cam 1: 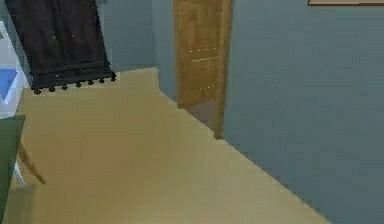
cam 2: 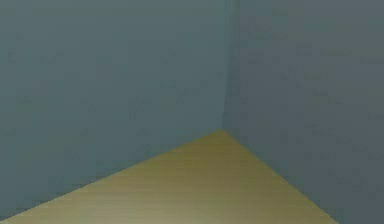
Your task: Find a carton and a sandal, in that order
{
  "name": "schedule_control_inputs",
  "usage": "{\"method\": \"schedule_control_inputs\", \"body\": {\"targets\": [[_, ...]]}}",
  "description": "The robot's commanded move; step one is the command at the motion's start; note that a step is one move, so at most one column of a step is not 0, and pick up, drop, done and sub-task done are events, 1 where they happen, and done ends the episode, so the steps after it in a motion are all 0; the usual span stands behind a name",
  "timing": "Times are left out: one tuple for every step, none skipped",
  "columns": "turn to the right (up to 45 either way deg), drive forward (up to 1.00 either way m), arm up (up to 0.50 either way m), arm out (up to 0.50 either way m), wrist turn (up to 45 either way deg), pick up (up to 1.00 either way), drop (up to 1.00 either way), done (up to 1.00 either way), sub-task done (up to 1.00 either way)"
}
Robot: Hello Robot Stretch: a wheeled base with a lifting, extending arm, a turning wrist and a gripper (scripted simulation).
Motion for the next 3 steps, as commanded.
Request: {"method": "schedule_control_inputs", "body": {"targets": [[-3.0,0.00,0.00,0.00,0.0,0.00,0.00,0.00,0.00],[0.0,1.00,0.00,0.00,0.0,0.00,0.00,0.00,0.00],[0.0,1.00,0.00,0.00,0.0,0.00,0.00,0.00,0.00]]}}
